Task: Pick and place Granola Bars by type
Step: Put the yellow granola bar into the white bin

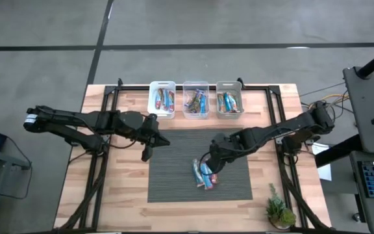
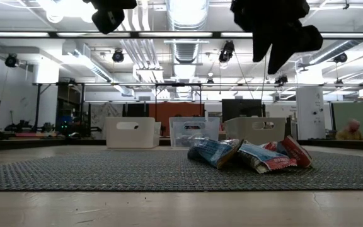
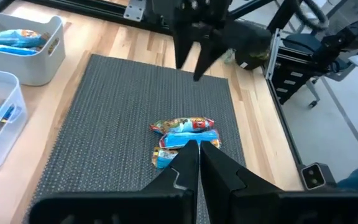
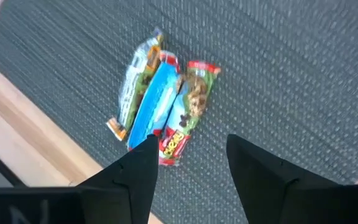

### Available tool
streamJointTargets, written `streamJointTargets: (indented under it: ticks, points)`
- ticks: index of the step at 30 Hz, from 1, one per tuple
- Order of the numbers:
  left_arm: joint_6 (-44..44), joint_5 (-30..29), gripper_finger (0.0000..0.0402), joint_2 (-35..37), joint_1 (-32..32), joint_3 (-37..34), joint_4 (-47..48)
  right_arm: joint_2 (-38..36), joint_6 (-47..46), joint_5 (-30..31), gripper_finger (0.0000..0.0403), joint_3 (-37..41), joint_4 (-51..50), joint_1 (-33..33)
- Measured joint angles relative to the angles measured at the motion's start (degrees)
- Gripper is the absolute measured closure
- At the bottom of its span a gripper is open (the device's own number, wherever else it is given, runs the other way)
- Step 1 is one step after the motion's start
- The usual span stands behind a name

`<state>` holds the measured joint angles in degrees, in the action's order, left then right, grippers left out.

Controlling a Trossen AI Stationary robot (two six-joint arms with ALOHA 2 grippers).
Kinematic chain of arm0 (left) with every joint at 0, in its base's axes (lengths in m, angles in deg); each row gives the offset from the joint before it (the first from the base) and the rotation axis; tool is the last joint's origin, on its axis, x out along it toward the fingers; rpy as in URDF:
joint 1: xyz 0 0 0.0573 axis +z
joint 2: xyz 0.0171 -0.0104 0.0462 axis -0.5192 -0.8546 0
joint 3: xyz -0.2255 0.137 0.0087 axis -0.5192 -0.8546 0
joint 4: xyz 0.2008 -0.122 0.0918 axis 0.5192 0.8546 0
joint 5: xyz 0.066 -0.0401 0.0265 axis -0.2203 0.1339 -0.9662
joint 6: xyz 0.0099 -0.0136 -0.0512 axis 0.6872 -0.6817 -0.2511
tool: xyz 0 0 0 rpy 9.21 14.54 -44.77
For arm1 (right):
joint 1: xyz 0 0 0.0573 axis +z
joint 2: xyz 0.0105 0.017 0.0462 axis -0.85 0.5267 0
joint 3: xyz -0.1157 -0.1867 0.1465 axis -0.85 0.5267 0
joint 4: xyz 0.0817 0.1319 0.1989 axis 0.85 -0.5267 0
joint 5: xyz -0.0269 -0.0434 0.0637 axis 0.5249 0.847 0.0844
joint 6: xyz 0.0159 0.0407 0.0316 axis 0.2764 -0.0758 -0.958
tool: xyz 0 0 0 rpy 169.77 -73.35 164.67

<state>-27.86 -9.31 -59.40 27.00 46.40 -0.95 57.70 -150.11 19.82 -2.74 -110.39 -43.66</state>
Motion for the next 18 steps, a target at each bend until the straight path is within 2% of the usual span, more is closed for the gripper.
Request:
streamJointTargets:
  ticks: [3,9,15,18]
  points:
    - [-0.2,0.2,0.0401,-1.0,0.0,0.0,-1.2,-1.9,1.7,2.7,0.0223,0.0,-0.1,0.8]
    - [4.0,0.2,0.0387,-6.4,-0.3,3.4,-2.8,-4.8,6.7,3.8,0.0225,0.0,-0.5,0.8]
    - [10.9,2.8,0.0335,-14.6,-0.3,11.7,-1.9,-8.4,7.8,4.4,0.023,0.0,-2.6,0.9]
    - [14.4,2.9,0.0307,-18.3,-0.3,16.8,1.7,-11.7,9.0,5.3,0.0231,0.0,-3.1,0.8]
